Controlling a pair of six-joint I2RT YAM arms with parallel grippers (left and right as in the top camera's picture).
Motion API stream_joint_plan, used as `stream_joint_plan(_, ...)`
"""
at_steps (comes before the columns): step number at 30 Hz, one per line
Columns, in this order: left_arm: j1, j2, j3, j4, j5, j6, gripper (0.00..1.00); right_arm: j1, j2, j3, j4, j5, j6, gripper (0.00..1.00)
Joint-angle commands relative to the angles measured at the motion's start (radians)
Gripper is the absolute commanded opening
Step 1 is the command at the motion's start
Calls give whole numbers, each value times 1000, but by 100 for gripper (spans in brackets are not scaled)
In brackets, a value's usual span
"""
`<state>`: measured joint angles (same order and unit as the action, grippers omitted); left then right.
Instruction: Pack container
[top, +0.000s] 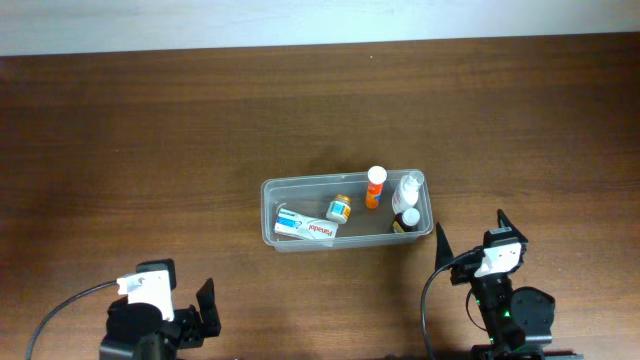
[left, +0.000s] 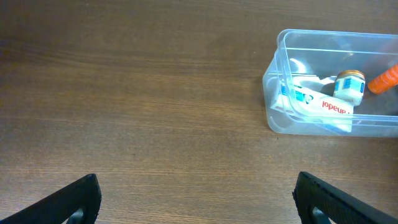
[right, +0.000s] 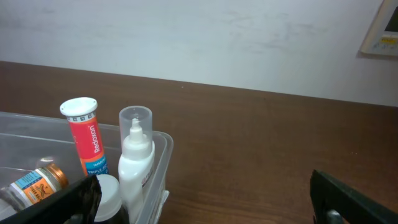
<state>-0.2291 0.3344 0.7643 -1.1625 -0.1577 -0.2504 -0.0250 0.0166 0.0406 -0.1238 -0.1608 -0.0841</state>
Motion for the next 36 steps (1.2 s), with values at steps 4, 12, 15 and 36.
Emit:
stream_joint_plan(4, -3, -5, 1, 2, -8, -6, 99, 6, -3, -7, 0, -12, -6, 98)
stream_joint_plan(12, 44, -24, -93, 92, -50, -5, 99, 6, -3, -7, 0, -12, -6, 98)
stream_joint_plan(15, 117, -76, -207, 255, -43, -5, 99, 6, -3, -7, 0, -12, -6, 98)
stream_joint_plan(36, 195, -329, -753, 1079, 136, 320, 99, 6, -3, -7, 0, -12, -6, 98)
